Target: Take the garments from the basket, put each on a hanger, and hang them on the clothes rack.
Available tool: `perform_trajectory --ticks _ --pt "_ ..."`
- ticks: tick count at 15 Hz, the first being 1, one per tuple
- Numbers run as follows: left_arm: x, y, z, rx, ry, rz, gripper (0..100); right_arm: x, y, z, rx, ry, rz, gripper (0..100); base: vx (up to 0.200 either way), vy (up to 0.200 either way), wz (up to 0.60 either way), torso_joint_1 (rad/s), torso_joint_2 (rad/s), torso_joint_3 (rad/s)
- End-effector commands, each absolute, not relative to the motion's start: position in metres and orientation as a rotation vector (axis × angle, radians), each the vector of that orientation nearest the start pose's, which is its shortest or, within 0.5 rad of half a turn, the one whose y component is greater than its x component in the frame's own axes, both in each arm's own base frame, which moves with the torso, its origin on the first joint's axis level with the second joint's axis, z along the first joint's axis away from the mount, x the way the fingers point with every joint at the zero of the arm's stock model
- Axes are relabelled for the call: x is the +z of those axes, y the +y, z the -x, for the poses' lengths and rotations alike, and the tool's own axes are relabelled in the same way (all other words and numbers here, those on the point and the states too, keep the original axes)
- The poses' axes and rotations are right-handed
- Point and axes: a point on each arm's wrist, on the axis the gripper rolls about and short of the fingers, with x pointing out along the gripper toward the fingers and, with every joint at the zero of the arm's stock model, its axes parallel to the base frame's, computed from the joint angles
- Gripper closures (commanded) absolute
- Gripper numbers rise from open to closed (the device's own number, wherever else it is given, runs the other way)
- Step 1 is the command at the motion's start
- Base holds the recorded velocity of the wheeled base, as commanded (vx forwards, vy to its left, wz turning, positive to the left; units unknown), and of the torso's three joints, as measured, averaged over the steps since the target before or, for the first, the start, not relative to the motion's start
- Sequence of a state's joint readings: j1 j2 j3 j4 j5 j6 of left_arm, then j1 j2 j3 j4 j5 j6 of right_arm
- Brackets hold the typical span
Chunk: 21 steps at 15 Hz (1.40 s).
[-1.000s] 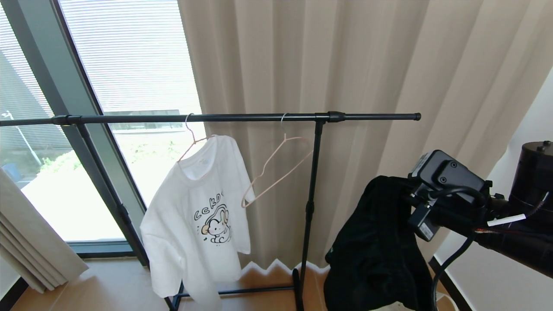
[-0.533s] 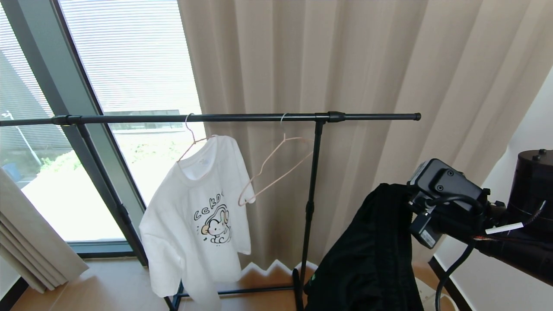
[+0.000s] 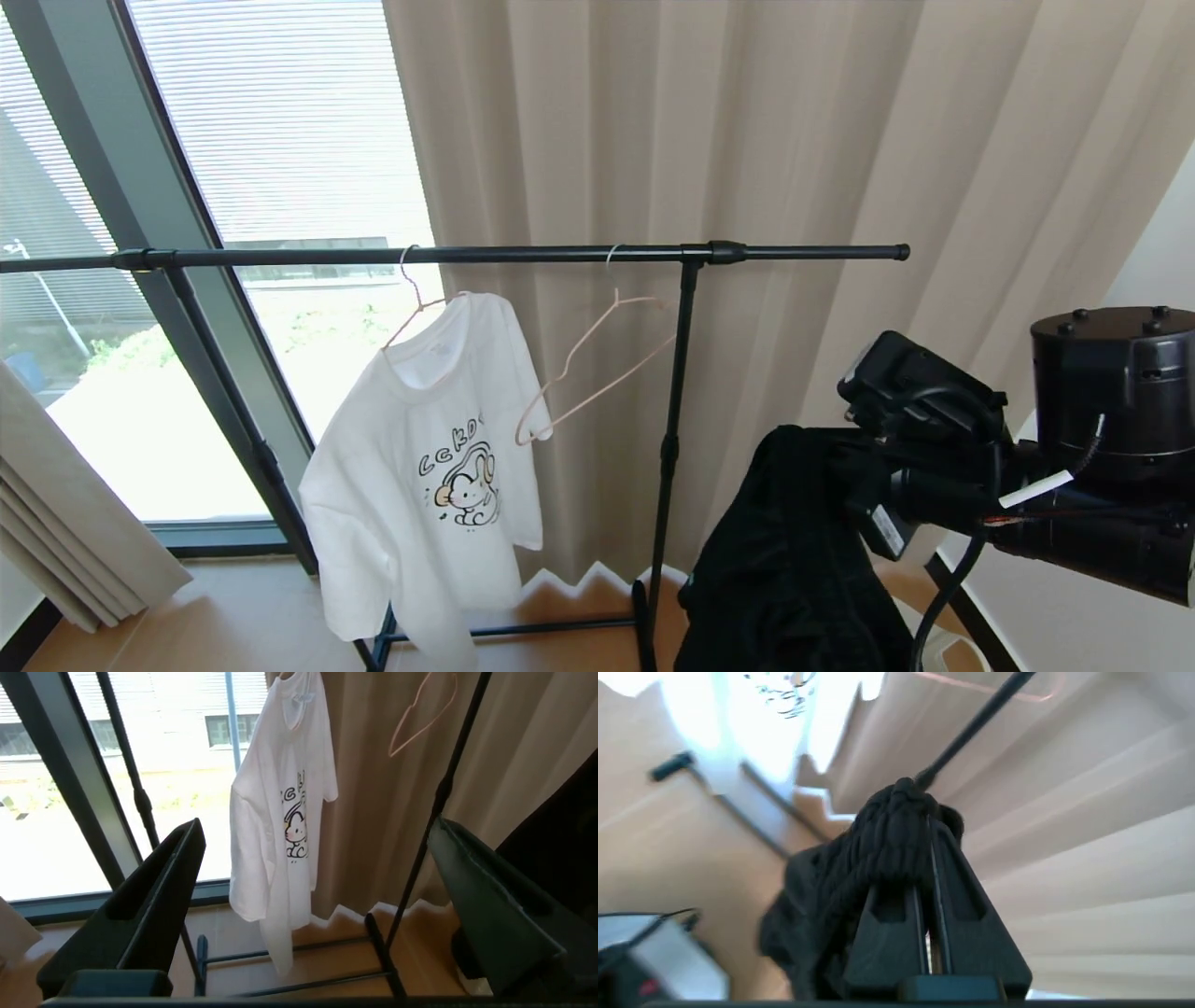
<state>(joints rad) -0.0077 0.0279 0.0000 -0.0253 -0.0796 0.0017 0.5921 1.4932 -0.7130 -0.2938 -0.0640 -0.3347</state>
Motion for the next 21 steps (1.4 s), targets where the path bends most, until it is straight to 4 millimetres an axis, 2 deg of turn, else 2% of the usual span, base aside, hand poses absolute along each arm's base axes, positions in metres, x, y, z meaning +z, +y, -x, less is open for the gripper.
perform_trajectory --ticks 1,2,4,5,7,8,9,10,12,13,14,16,18,21 --pt "0.08 -0.002 0.017 -0.08 0.052 0.0 0 0.209 0.162 -0.203 0.684 0.452 0.33 100 0.0 0.0 0.0 0.0 0.0 0.0" --pt "0.08 -0.002 0.015 -0.086 0.08 0.002 0 0.21 0.167 -0.206 0.687 0.483 0.301 100 0.0 0.0 0.0 0.0 0.0 0.0" --pt "0.108 -0.003 -0.001 -0.125 0.181 0.036 0 0.211 0.186 -0.222 0.662 0.534 0.197 100 0.0 0.0 0.0 0.0 0.0 0.0" --pt "0.128 -0.004 -0.015 -0.157 0.243 0.107 0 0.21 0.196 -0.232 0.644 0.548 0.154 100 0.0 0.0 0.0 0.0 0.0 0.0" --pt "0.148 -0.005 -0.046 -0.17 0.368 0.165 0 0.214 0.211 -0.248 0.589 0.546 0.073 100 0.0 0.0 0.0 0.0 0.0 0.0" --pt "0.151 -0.005 -0.058 -0.171 0.417 0.167 0 0.213 0.221 -0.254 0.577 0.549 0.044 100 0.0 0.0 0.0 0.0 0.0 0.0" --pt "0.159 -0.008 -0.086 -0.188 0.491 0.17 0 0.21 0.239 -0.274 0.524 0.547 -0.013 100 0.0 0.0 0.0 0.0 0.0 0.0" --pt "0.164 -0.011 -0.103 -0.207 0.527 0.172 0 0.205 0.252 -0.29 0.476 0.542 -0.017 100 0.0 0.0 0.0 0.0 0.0 0.0" --pt "0.172 -0.023 -0.124 -0.258 0.561 0.194 0 0.206 0.265 -0.305 0.401 0.527 -0.018 100 0.0 0.0 0.0 0.0 0.0 0.0" --pt "0.176 -0.043 -0.142 -0.292 0.613 0.232 0 0.202 0.269 -0.307 0.37 0.55 -0.08 100 0.0 0.0 0.0 0.0 0.0 0.0" --pt "0.172 -0.057 -0.151 -0.295 0.662 0.231 0 0.194 0.273 -0.309 0.35 0.563 -0.071 100 0.0 0.0 0.0 0.0 0.0 0.0" --pt "0.159 -0.09 -0.166 -0.371 0.731 0.169 0 0.203 0.274 -0.311 0.3 0.518 -0.077 100 0.0 0.0 0.0 0.0 0.0 0.0" --pt "0.154 -0.125 -0.187 -0.403 0.713 0.118 0 0.206 0.282 -0.307 0.272 0.483 -0.073 100 0.0 0.0 0.0 0.0 0.0 0.0" --pt "0.149 -0.16 -0.209 -0.43 0.715 0.122 0 0.217 0.284 -0.309 0.246 0.447 -0.128 100 0.0 0.0 0.0 0.0 0.0 0.0"
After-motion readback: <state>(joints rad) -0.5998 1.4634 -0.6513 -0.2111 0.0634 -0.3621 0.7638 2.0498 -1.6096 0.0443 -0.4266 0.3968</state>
